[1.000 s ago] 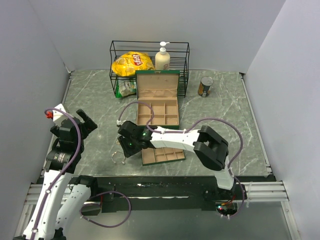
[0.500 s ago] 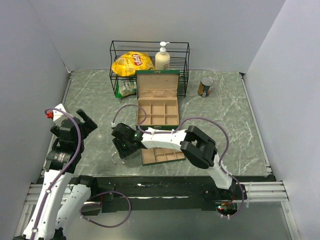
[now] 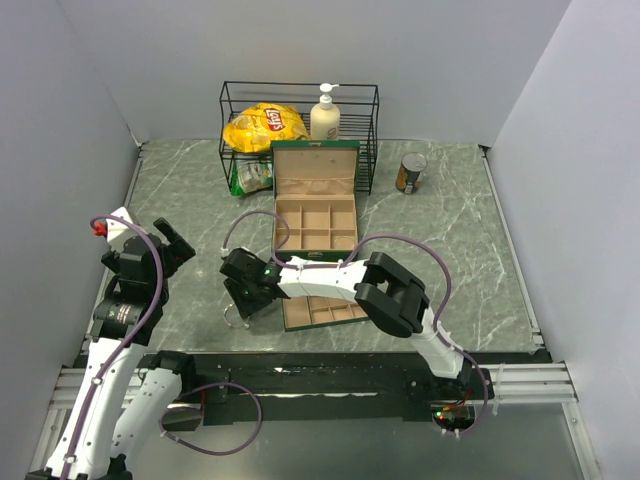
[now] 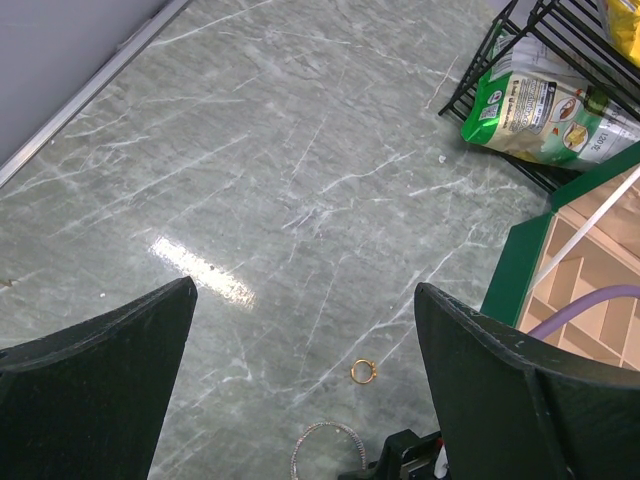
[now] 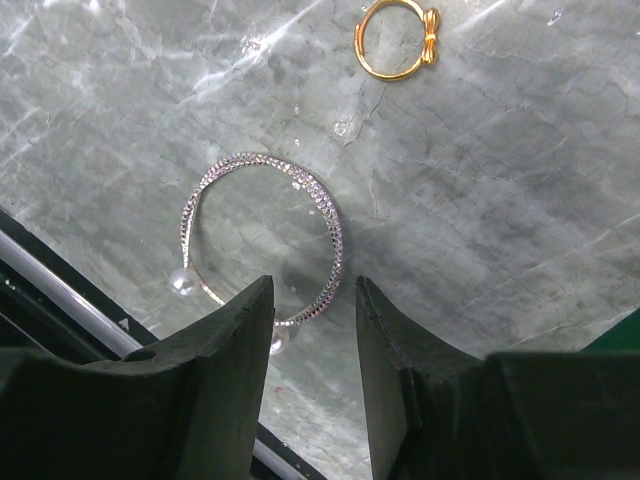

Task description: Organize the mixed jewelry

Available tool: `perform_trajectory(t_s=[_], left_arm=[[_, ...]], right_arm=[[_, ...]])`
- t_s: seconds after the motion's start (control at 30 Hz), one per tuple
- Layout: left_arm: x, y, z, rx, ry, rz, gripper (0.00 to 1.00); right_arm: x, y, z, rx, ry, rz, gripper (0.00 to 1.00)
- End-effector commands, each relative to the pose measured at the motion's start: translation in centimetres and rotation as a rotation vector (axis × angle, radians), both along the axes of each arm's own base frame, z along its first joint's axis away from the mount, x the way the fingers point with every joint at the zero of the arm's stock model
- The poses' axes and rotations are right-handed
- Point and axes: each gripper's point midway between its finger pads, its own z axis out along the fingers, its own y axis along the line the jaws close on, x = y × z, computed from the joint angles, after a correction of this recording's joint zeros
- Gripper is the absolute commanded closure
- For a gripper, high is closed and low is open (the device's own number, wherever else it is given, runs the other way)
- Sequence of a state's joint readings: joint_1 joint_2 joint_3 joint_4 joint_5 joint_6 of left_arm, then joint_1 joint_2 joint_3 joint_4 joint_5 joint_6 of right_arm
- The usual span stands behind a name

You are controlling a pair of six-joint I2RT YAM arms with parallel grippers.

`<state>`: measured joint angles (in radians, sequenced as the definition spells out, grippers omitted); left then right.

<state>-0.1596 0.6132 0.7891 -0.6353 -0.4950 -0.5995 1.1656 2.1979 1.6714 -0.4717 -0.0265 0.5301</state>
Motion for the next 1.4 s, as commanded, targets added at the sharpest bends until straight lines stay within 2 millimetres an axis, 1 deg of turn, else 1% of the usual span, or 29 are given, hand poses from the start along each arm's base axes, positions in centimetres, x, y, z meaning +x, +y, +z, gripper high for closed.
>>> perform_trajectory(t_s=[0.0, 0.17, 0.27, 0.37, 0.43, 0.53, 0.67, 0.73, 0.8, 0.87, 0.97, 1.03, 1.07, 1.1, 1.17, 1.23, 1.37], left_arm=[[0.1, 0.3, 0.3, -0.003, -0.011, 0.02, 0.04], [0.1, 0.3, 0.2, -0.003, -0.01, 0.02, 0.04], [0.1, 0.3, 0.2, -0.002, -0.008, 0.021, 0.04], [0.2, 0.3, 0.1, -0.002, -0.005, 0.02, 0.04], [0.2, 0.3, 0.1, -0.002, -0.004, 0.02, 0.04], [0.2, 0.3, 0.1, -0.001, -0.002, 0.02, 0.04], [0.2, 0.2, 0.0, -0.001, 0.0, 0.018, 0.04], [0.2, 0.2, 0.0, 0.0, 0.003, 0.018, 0.04], [0.2, 0.3, 0.0, -0.001, 0.002, 0.02, 0.04], [0.2, 0.2, 0.0, -0.002, 0.002, 0.02, 0.04], [0.2, 0.2, -0.1, -0.001, 0.003, 0.018, 0.04], [0.2, 0.2, -0.1, -0.001, 0.006, 0.018, 0.04], [0.2, 0.2, -0.1, -0.001, 0.006, 0.02, 0.04], [0.2, 0.2, -0.1, -0.001, 0.006, 0.02, 0.04], [0.3, 0.2, -0.2, -0.001, 0.007, 0.017, 0.04], [0.3, 0.1, -0.1, -0.002, 0.006, 0.014, 0.04], [0.4, 0.1, -0.1, -0.003, 0.005, 0.011, 0.04]], right_arm=[[0.0, 0.3, -1.1, -0.032, -0.01, -0.001, 0.56], [0.5, -0.4, -2.1, -0.077, -0.036, -0.015, 0.6], [0.5, -0.6, -2.8, -0.097, -0.037, -0.01, 0.62], [0.2, -0.3, -3.1, -0.098, -0.032, -0.001, 0.63], [0.2, 0.2, -2.8, -0.086, -0.035, 0.007, 0.64], [0.2, 0.5, -2.7, -0.085, -0.045, 0.013, 0.68], [0.1, 0.3, -2.8, -0.094, -0.042, 0.015, 0.77], [0.2, 0.2, -2.5, -0.089, -0.046, 0.01, 0.82], [0.3, 0.3, -1.8, -0.079, -0.058, 0.011, 0.82], [0.2, 0.1, -1.6, -0.077, -0.061, 0.011, 0.87], [0.2, 0.2, -0.4, -0.05, -0.069, 0.015, 0.91], [0.1, 0.0, 0.8, -0.033, -0.076, 0.014, 0.95], [0.3, 0.0, 1.2, -0.024, -0.084, 0.01, 0.96], [0.2, 0.0, 2.3, -0.006, -0.094, 0.011, 0.96], [0.3, -0.2, 3.2, 0.01, -0.109, 0.008, 0.96], [0.7, -0.7, 4.9, 0.029, -0.14, -0.009, 0.97], [1.0, -1.4, 6.5, 0.045, -0.162, -0.028, 0.97]])
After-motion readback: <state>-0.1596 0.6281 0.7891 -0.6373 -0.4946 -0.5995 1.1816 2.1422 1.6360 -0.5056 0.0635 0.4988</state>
